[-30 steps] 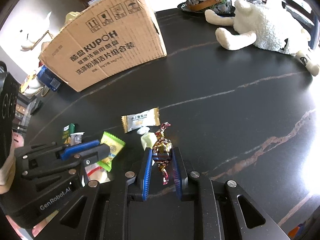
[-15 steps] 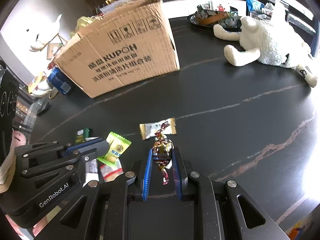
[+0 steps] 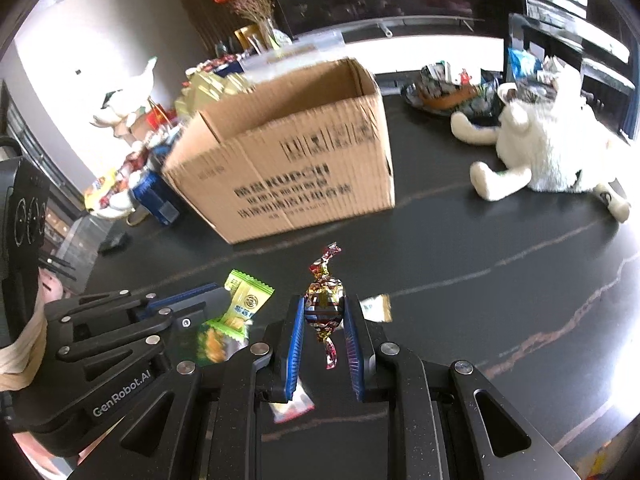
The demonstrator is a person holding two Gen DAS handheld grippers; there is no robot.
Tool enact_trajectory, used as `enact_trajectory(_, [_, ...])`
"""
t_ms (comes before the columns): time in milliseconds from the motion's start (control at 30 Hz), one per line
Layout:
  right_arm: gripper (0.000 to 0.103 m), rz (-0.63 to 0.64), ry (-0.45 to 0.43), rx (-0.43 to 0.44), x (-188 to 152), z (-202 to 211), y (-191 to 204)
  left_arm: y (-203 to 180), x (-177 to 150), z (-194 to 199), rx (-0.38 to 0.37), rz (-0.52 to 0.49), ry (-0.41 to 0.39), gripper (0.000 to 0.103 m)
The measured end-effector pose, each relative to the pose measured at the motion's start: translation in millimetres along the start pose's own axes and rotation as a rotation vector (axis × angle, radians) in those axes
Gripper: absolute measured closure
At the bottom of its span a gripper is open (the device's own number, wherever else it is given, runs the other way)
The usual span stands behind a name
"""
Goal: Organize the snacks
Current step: 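Lift both held snacks and carry them over the cardboard box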
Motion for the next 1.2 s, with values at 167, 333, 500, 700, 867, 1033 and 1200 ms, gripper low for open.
enact_trajectory(167, [0.082, 0.013, -0.046, 0.012, 19, 11, 13, 2, 17, 20, -0.002, -0.003, -0.052, 0.1])
enact_trajectory(333, [0.082, 0.021, -0.083, 0.03, 39, 20, 24, 7, 36, 39, 0.002, -0.005, -0.101, 0.1])
enact_trajectory(500, [0.082, 0.033, -0.12, 0.038, 60, 29, 34, 11, 53, 55, 0.003, 0.002, -0.138, 0.1])
enact_trajectory(700, [0.082, 0.049, -0.148, 0.045, 88, 33, 43, 19, 79, 73, 0.019, 0.002, -0.183, 0.1])
enact_trajectory(867, [0.082, 0.051, -0.161, 0.053, 111, 30, 46, 25, 100, 77, 0.034, 0.0, -0.206, 0.1])
enact_trajectory(1033, [0.082, 0.065, -0.161, 0.05, 131, 18, 49, 37, 119, 72, 0.049, 0.01, -0.218, 0.1])
enact_trajectory(1200, [0.082, 0.073, -0.153, 0.055, 147, 4, 49, 47, 134, 61, 0.054, 0.02, -0.212, 0.1])
Point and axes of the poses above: each gripper's, at about its wrist camera, not at the fingertips, and z roughly against the way its jaws point, y to its left, x to its top, the point moved 7 cm from there along -z, roughly the way its jaws point, and after that the axes turned 5 degrees about z, right-handed, at the moved point
